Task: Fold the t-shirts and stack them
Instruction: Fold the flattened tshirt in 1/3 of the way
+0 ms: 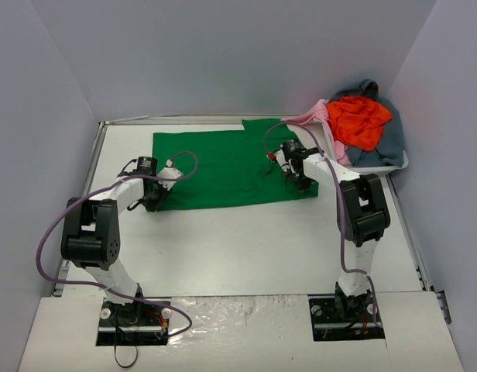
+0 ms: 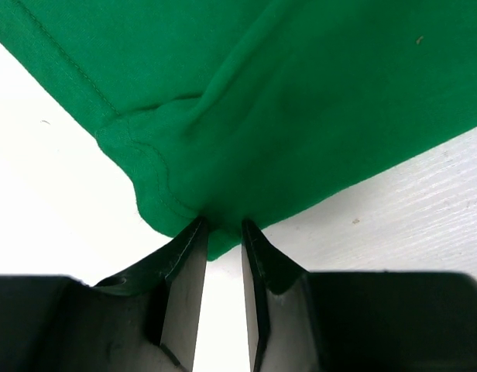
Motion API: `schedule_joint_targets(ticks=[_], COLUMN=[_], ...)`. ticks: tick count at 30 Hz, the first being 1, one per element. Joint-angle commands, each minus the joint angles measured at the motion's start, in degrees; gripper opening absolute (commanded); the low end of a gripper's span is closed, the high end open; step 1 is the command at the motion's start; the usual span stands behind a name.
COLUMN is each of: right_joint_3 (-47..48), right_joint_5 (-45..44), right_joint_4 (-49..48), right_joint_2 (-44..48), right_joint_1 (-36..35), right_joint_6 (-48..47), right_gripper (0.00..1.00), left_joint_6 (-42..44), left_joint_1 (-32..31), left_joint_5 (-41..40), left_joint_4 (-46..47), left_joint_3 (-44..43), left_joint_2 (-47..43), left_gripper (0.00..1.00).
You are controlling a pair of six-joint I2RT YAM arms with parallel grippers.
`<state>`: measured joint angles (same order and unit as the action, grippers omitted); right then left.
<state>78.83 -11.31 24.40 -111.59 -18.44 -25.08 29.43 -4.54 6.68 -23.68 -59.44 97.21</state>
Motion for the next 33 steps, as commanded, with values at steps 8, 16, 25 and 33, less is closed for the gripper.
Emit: schedule_joint_targets(ticks=[8,16,25,33], right_joint_3=[2.9,-0.4,-4.1,-5.6], right_joint_5=[1.8,2.0,1.9,2.0], right_joint_4=[2.0,2.6,4.5,5.0], right_joint_2=[-8.2,-7.9,-4.4,-2.0], right_joint_1=[0.9,1.4,1.4,1.4], right_joint_6=[0.1,-0.3,-0.9,-1.3], right_gripper=[0.0,0.0,0.0,0.0], left_joint_6=[-1.1,0.1,2.2,1.4], left_joint_1=[-0.2,-0.2,-0.3,-0.3], left_joint_5=[-1.5,-0.4,0.4,1.1], left_joint_4=[-0.4,-5.0,-10.6,-10.9], left_joint_3=[-0.1,-1.2,-0.4,2.1], left_joint_2=[-1.3,-0.4,-1.0,-7.5], left_gripper=[0.23,0.02,0.02,0.02])
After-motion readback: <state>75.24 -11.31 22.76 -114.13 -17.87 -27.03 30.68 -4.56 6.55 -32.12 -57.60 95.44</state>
